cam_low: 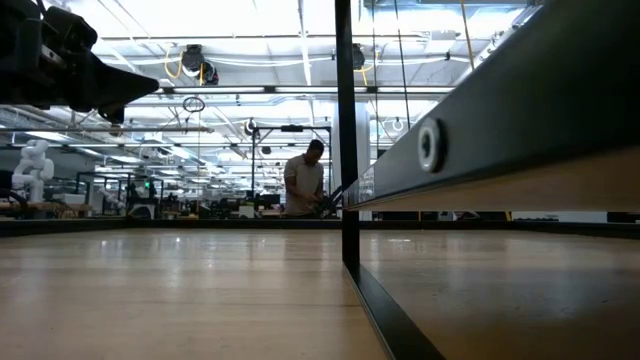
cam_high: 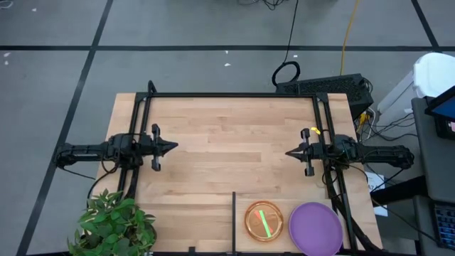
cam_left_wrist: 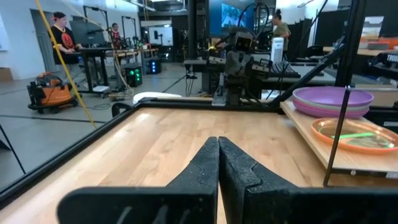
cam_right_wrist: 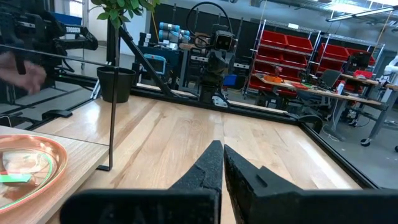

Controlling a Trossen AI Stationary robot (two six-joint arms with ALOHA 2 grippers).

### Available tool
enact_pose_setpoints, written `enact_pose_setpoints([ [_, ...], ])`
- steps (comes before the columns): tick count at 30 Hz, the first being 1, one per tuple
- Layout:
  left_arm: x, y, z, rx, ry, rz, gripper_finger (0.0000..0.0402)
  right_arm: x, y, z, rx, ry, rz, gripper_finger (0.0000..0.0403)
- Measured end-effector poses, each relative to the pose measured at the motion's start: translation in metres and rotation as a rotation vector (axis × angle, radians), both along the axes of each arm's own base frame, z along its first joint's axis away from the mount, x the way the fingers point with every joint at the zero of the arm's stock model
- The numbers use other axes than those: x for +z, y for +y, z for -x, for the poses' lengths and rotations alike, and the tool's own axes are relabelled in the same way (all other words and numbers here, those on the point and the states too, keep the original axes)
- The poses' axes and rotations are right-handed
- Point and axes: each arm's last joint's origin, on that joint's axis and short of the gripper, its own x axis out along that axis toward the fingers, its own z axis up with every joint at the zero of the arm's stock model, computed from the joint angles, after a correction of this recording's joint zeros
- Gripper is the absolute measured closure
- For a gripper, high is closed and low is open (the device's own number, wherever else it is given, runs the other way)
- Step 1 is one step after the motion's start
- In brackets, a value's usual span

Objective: Place and stack plates onto a shelf
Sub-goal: Return to Home Position

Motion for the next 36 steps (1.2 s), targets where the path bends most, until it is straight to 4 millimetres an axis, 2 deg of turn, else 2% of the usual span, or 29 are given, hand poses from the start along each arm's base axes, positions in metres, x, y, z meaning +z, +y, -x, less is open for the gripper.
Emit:
enact_pose_setpoints([
  [36,0.0024,-0.0002,0.0001,-0.005,-0.025,0.001,0.0400,0.0000,0.0000,0.0000,0.000,0.000,0.000,0.0403],
])
